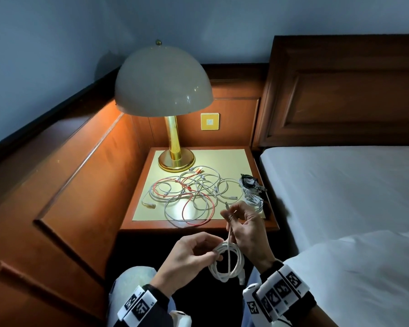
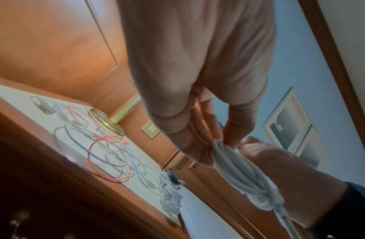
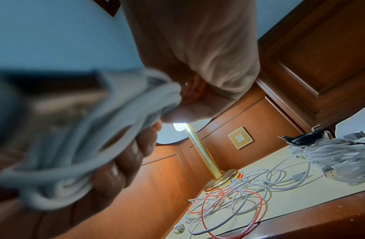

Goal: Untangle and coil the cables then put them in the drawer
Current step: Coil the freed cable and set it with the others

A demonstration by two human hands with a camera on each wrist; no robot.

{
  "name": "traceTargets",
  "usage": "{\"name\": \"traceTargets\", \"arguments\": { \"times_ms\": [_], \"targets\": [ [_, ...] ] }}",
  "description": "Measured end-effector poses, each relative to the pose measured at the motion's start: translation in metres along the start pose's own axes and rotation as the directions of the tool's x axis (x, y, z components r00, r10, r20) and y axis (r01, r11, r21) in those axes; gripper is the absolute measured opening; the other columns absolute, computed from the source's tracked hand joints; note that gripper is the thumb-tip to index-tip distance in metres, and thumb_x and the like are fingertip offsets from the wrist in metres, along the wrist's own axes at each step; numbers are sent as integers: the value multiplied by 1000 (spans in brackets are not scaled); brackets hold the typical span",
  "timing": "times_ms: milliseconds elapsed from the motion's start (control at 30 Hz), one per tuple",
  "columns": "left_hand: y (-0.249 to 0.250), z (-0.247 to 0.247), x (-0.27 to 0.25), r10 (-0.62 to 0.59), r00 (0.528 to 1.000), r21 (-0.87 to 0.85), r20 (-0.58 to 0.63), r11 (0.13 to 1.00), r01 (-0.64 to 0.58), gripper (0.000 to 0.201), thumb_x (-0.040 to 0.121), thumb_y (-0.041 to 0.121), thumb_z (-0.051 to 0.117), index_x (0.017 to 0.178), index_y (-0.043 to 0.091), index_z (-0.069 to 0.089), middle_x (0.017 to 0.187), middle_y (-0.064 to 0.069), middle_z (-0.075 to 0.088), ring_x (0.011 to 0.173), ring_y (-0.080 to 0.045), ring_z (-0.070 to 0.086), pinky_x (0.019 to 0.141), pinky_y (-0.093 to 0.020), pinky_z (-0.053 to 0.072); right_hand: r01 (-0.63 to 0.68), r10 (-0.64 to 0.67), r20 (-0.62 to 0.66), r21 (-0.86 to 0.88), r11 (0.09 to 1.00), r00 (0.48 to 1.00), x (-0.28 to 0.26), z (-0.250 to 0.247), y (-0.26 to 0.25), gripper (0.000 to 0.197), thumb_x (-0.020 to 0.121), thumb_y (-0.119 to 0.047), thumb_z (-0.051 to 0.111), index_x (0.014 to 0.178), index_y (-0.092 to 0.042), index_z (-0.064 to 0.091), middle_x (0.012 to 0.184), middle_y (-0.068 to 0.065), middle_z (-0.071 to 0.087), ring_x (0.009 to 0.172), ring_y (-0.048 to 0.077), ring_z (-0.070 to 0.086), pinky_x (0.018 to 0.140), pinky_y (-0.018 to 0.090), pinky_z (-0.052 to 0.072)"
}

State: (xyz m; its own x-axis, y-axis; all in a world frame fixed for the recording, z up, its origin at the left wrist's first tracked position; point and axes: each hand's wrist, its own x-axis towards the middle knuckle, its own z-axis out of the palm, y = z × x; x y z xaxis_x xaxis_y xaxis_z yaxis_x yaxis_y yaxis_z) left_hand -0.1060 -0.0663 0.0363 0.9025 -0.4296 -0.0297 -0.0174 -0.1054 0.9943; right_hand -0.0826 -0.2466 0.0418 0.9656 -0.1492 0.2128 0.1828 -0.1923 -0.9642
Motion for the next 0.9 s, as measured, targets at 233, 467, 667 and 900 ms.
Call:
{"name": "traceTargets", "arguments": {
  "times_ms": [233, 467, 667, 900],
  "targets": [
    [-11, -6, -9, -50, 998, -116, -38, 992, 45, 35, 83, 3, 77, 116, 13, 73, 111, -11, 75, 106, -28, 71, 93, -30, 55, -27, 26, 13, 22, 999, 1000, -1, -9, 5, 17, 93, -24, 70, 81, -22, 59, 63, 7, 62, 51, 34, 68, 54, 52, 59],
    [-6, -11, -8, -116, 990, -122, -75, 987, 107, 21, 88, 12, 73, 107, 17, 77, 102, -14, 76, 91, -24, 71, 91, -48, 59, -39, 39, 33, 20, 999, 999, 1, -11, 2, 17, 87, -29, 74, 84, -17, 63, 62, 8, 66, 56, 33, 70, 60, 47, 61],
    [-5, -15, -6, -143, 980, -87, -141, 988, 132, 24, 92, -2, 67, 105, 14, 78, 98, -18, 75, 87, -23, 71, 90, -54, 58, 8, 35, 217, -192, 981, 976, 2, -11, 15, 10, 99, -25, 63, 99, -23, 73, 57, -4, 63, 50, 13, 60, 59, 41, 58],
    [-3, -16, -5, -86, 987, 52, -134, 994, 93, 31, 91, -6, 64, 107, 17, 78, 98, -8, 77, 92, -24, 73, 92, -50, 58, -28, 114, 356, -239, 971, 927, 0, -15, 12, 19, 97, -15, 63, 115, -21, 65, 91, 2, 72, 77, 10, 66, 71, 27, 58]
  ]
}}
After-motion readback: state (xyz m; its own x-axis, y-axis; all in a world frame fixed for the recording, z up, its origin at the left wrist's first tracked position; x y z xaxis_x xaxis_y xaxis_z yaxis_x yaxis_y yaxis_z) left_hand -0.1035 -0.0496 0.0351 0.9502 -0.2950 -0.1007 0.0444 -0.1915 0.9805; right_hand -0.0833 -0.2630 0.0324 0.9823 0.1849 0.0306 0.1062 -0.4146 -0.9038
